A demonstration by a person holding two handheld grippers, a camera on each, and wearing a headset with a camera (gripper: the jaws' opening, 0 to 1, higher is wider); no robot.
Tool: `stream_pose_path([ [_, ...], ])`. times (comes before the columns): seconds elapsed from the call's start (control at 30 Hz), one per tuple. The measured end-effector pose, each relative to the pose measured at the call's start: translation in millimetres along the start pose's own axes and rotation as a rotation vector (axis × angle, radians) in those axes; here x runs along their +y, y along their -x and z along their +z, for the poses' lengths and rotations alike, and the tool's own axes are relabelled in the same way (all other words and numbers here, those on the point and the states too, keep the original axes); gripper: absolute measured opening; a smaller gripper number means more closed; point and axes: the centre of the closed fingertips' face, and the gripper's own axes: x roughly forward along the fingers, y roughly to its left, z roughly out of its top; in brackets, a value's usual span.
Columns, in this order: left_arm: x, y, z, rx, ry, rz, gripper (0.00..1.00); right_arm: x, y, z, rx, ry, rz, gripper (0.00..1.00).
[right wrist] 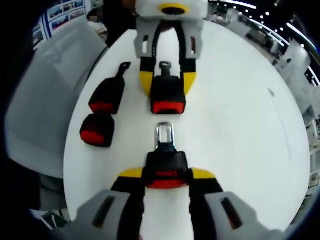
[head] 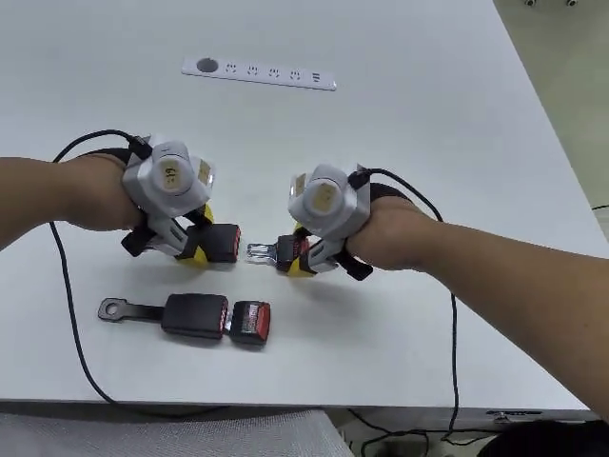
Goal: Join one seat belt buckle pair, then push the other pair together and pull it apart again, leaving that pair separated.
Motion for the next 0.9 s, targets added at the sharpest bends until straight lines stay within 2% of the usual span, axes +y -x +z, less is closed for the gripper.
stream_pose_path([
  [0.17, -0.5, -0.1, 0.3, 0.012, 0.0, 0.003, 0.34, 0.7, 8.2, -19.6, 0.021, 0.003, -0.019, 0.33],
  [0.37, -0.5, 0.4, -0.1, -0.003, 0.022, 0.013, 0.34, -1.9, 22.3, -50.4, 0.048, -0.019, -0.047, 0.33],
  [0.57, -0.6, 0.3, 0.2, 0.012, 0.031, 0.02, 0.34, -3.1, 34.0, -75.7, 0.087, -0.043, -0.06, 0.33],
  [0.7, -1.0, 0.7, -0.1, 0.012, 0.036, 0.025, 0.34, -1.9, 39.1, -84.1, 0.101, -0.05, -0.063, 0.34],
  [0.9, -1.5, 1.2, 0.5, 0.026, 0.04, 0.037, 0.34, -2.6, 40.3, -83.9, 0.115, -0.03, -0.084, 0.36],
])
